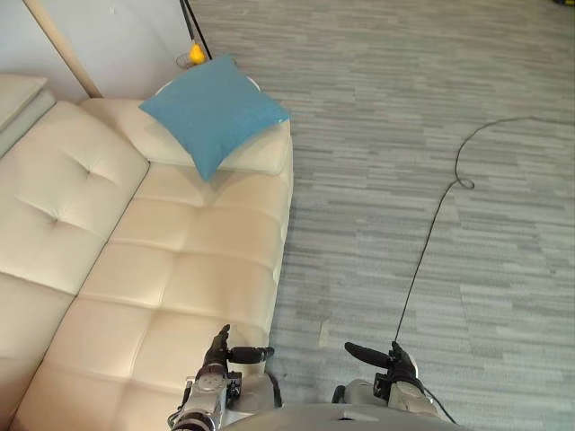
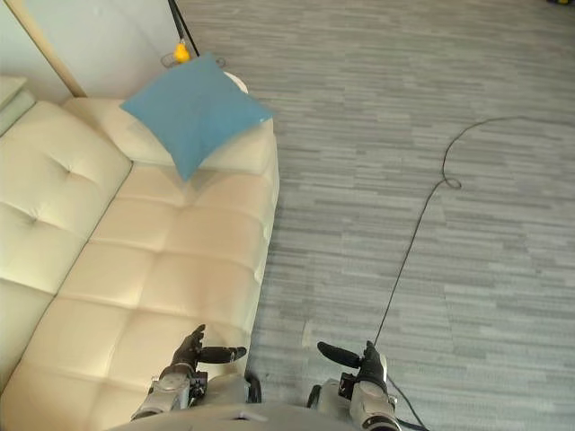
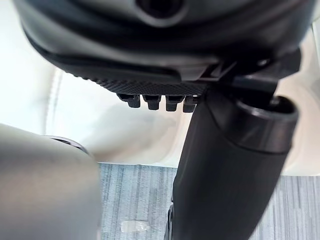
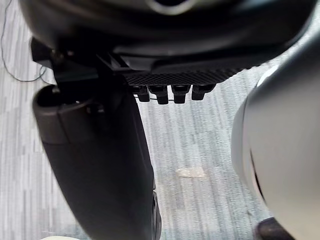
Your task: Pick up cushions and gather them together orderly.
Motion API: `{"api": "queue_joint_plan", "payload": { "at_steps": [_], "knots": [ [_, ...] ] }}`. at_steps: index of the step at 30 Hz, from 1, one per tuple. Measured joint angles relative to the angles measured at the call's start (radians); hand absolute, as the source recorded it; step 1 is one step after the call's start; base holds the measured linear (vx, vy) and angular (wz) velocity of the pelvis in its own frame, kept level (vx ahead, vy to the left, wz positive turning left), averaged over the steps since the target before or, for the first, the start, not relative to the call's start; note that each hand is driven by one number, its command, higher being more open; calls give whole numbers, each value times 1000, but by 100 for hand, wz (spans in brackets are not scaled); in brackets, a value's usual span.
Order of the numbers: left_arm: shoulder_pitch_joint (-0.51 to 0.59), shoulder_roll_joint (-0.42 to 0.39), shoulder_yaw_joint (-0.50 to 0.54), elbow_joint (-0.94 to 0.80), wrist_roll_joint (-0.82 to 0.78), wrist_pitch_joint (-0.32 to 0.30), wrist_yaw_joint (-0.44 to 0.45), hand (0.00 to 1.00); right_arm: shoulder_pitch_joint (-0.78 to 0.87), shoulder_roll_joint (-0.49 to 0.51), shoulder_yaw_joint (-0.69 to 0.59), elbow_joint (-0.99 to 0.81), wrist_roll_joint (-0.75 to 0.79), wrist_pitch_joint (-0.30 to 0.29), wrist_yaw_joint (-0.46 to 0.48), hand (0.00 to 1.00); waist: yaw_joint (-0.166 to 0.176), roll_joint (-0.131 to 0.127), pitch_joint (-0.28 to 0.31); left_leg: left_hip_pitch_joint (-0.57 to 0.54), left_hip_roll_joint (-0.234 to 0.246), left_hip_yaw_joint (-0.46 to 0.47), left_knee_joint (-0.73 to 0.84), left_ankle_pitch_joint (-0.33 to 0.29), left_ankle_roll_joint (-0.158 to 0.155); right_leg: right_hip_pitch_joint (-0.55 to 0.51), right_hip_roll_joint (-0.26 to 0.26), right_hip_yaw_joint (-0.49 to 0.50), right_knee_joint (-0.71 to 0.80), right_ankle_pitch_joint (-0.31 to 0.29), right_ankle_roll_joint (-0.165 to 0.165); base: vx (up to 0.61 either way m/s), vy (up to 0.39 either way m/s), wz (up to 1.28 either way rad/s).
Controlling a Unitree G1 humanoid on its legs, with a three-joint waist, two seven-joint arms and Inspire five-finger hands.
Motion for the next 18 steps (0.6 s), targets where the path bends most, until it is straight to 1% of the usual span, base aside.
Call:
{"api": "queue_joint_plan", "payload": {
  "at_steps": [1, 2, 3, 4, 5, 6, 7, 8, 9, 10, 11, 13, 14, 15, 16, 17, 18],
  "knots": [
    [0, 3, -11, 9, 0, 3, 1, 100, -11, -2, 0, 2, 0, 1, 5, 100, -7, 6, 1, 50, 1, 2, -4, -26, 8, -34, -40, -68, 121, 5, 10, 422, 71, -37],
    [0, 6, -23, 13, 0, 4, 2, 100, -15, -3, 0, 4, -1, 2, 8, 100, -9, 9, 2, 79, 6, 1, -14, -37, 8, -41, -57, -109, 154, -6, -11, 416, 27, -15],
    [1, 10, -32, 14, 0, 4, 2, 100, -18, -3, 4, 5, -4, 2, 11, 100, -10, 13, 4, 139, 21, -1, -44, -42, 5, -48, -85, -189, 148, -28, -55, 492, -55, 2],
    [3, 11, -31, 14, 0, 4, 3, 100, -23, -8, 10, 4, -19, -1, 11, 100, -11, 28, 8, 183, 52, -3, -78, -42, 4, -70, -93, -252, 92, -36, -71, 489, -88, 2],
    [6, 16, -31, 14, 0, 4, 6, 100, -36, -12, 17, 10, -21, -1, 11, 100, -11, 31, 10, 207, 77, -3, -92, -42, 1, -93, -92, -279, 22, -30, -68, 488, -155, -2],
    [13, 23, -32, 14, 0, 4, 7, 100, -48, -14, 25, 22, -21, -2, 11, 100, -11, 30, 9, 218, 94, -1, -100, -43, -13, -114, -92, -287, -48, -8, -68, 330, -145, -7],
    [20, 35, -31, 13, -7, 4, 5, 100, -55, -16, 38, 27, -21, -1, 10, 100, -12, 18, 8, 233, 99, 3, -104, -52, -47, -135, -93, -293, -168, 74, -67, 525, -251, -5],
    [19, 50, -27, 17, -11, 4, 6, 100, -55, -17, 46, 40, -22, -5, 11, 100, -13, -5, 4, 246, 93, 1, -98, -76, -88, -144, -100, -293, -254, 267, -151, 363, -178, -9],
    [8, 41, -26, 35, -11, 4, 7, 100, -62, -31, 51, 56, -22, -9, 13, 100, -11, 10, 2, 253, 118, -6, -95, -88, -105, -135, -83, -294, -244, 254, -155, 496, -279, -32],
    [3, 31, -24, 50, -12, 4, 6, 100, -81, -51, 60, 86, -28, -10, 15, 100, -5, 32, 0, 253, 139, -7, -96, -78, -98, -132, -48, -286, -259, 249, -170, 343, -240, -53],
    [3, 21, -24, 52, -10, 2, 6, 100, -92, -64, 60, 99, -39, -11, 15, 100, -6, 46, 6, 264, 144, -9, -106, -59, -94, -129, -34, -278, -266, 240, -178, 343, -240, -51],
    [1, 7, -26, 59, -9, 2, 5, 100, -92, -88, 60, 110, -39, -11, 16, 100, -15, 61, 8, 262, 151, -15, -87, -45, -100, -122, -22, -276, -273, 223, -179, 221, -166, -15],
    [-3, -11, -18, 64, -10, 2, 0, 100, -76, -104, 55, 120, -38, -8, 17, 100, -20, 85, 17, 216, 184, -59, 62, -40, -103, -65, 10, -294, -323, 213, -181, 289, -233, 10],
    [-4, -14, -16, 59, -10, 2, -1, 100, -68, -107, 57, 122, -38, -5, 16, 100, -21, 89, 19, 180, 196, -85, 148, -24, -100, -38, 21, -301, -341, 210, -182, 242, -228, 30],
    [-6, -13, -15, 47, -10, 1, -4, 100, -49, -110, 57, 119, -38, -5, 15, 100, -21, 92, 24, 101, 217, -125, 329, 39, -81, 16, 41, -316, -377, 205, -188, 171, -181, 26],
    [-5, -13, -13, 32, -10, -1, -3, 100, -43, -110, 55, 116, -37, -4, 13, 100, -20, 87, 34, 55, 235, -135, 434, 62, -63, 50, 55, -322, -398, 198, -191, 159, -163, 24],
    [-6, -12, -13, 20, -9, -3, -4, 100, -39, -108, 56, 108, -37, -4, 9, 100, -19, 89, 41, 8, 247, -136, 527, 30, -64, 81, 67, -323, -409, 188, -200, 158, -120, 14]
  ]
}}
